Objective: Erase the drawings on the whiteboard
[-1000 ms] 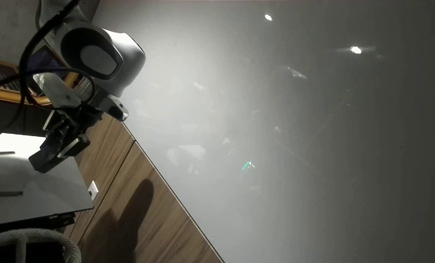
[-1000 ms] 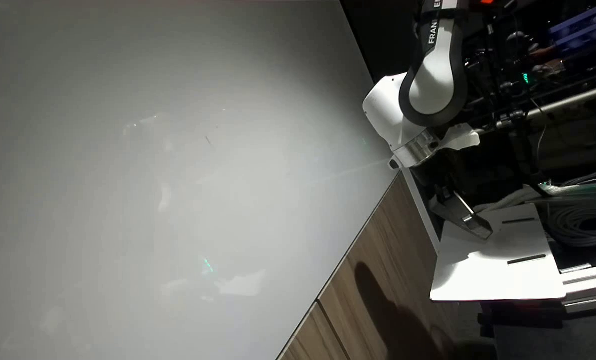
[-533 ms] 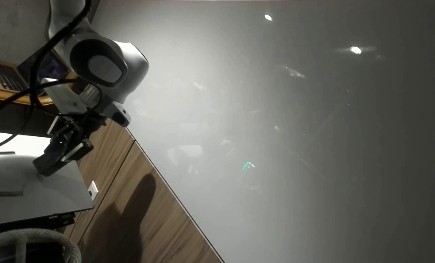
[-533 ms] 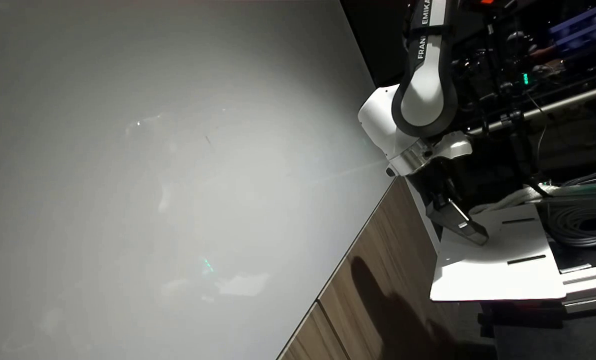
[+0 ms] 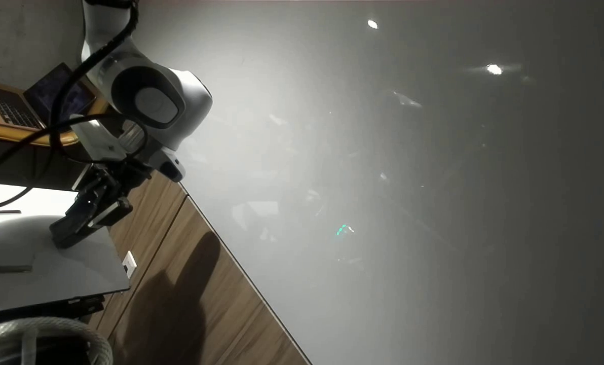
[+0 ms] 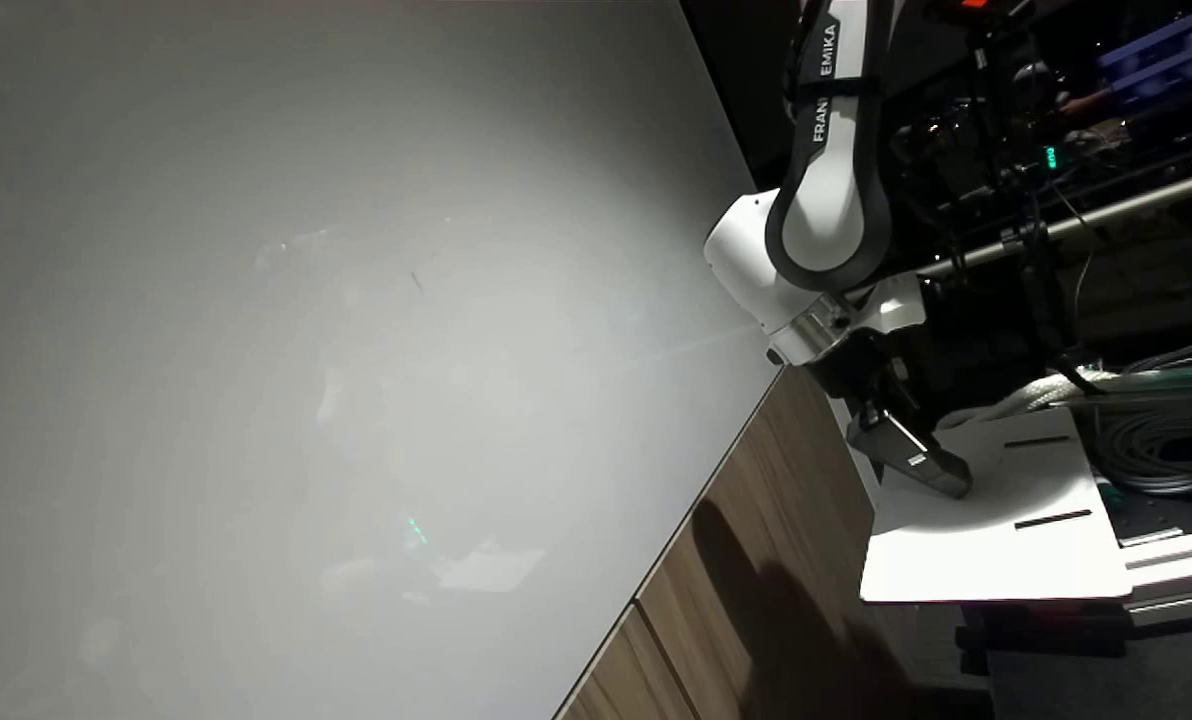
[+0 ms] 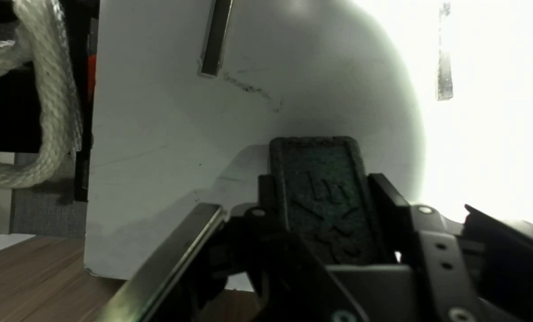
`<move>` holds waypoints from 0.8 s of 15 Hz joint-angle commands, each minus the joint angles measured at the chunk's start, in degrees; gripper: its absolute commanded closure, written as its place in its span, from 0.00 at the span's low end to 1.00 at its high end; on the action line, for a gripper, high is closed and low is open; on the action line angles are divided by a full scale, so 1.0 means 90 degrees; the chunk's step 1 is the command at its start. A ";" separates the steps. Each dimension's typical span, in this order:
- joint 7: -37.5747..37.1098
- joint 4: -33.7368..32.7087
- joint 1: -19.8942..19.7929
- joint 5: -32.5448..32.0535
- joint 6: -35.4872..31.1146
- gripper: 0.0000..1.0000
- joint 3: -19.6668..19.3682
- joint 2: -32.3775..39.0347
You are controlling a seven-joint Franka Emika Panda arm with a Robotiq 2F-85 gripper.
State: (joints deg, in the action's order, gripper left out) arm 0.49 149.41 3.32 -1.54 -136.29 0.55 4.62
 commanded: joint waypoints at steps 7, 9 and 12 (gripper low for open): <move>-0.0405 -0.0693 -0.0035 0.0177 0.1038 0.71 0.0091 0.0516; -0.0390 -0.0775 -0.0043 0.0154 0.1083 0.71 0.0088 0.0554; -0.0363 -0.0904 -0.0079 0.0154 0.1213 0.46 0.0057 0.0665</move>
State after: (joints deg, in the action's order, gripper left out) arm -3.08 143.34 3.33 -1.54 -127.72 0.72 9.26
